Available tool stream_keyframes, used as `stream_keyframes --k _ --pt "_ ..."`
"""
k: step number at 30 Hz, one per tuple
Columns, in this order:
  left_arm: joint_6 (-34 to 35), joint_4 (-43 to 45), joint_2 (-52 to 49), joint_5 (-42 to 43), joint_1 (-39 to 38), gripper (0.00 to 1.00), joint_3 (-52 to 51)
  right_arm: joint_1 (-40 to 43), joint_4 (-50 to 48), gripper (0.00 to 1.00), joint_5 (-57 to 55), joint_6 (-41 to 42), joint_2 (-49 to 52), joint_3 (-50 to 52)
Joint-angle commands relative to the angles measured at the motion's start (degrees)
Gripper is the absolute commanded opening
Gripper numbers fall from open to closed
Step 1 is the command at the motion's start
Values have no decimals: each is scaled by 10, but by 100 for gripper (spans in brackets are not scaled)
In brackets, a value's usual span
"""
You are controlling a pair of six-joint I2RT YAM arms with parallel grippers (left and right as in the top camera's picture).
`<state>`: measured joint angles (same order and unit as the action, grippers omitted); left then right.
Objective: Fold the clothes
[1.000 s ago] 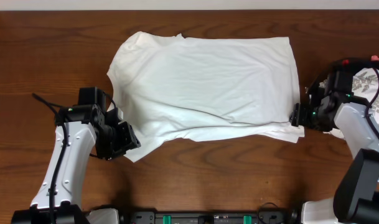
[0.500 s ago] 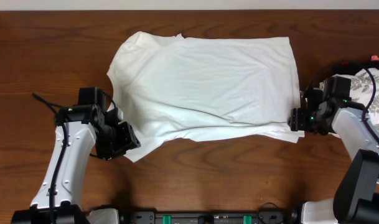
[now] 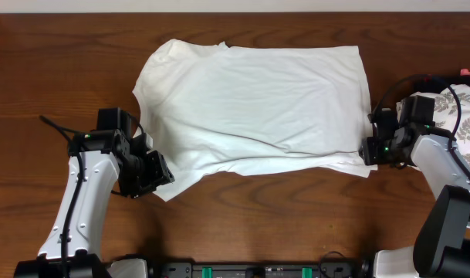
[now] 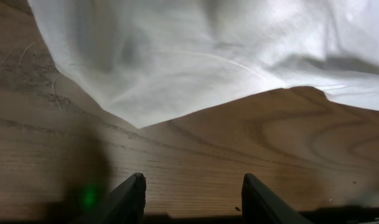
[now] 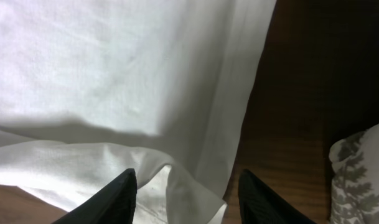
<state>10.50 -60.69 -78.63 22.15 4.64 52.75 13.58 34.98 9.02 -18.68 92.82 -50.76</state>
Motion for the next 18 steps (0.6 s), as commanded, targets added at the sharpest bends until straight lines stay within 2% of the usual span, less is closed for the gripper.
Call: stream_keyframes --k 1,12,18 --pt "-1 -1 4 3 -1 50 -2 -2 8 52 7 -11 -7 6" --pt "-1 -1 4 3 -1 50 -2 -2 17 53 -42 -11 -7 6" --pt "-1 -1 4 3 -1 50 -2 -2 15 53 -22 -16 -7 6"
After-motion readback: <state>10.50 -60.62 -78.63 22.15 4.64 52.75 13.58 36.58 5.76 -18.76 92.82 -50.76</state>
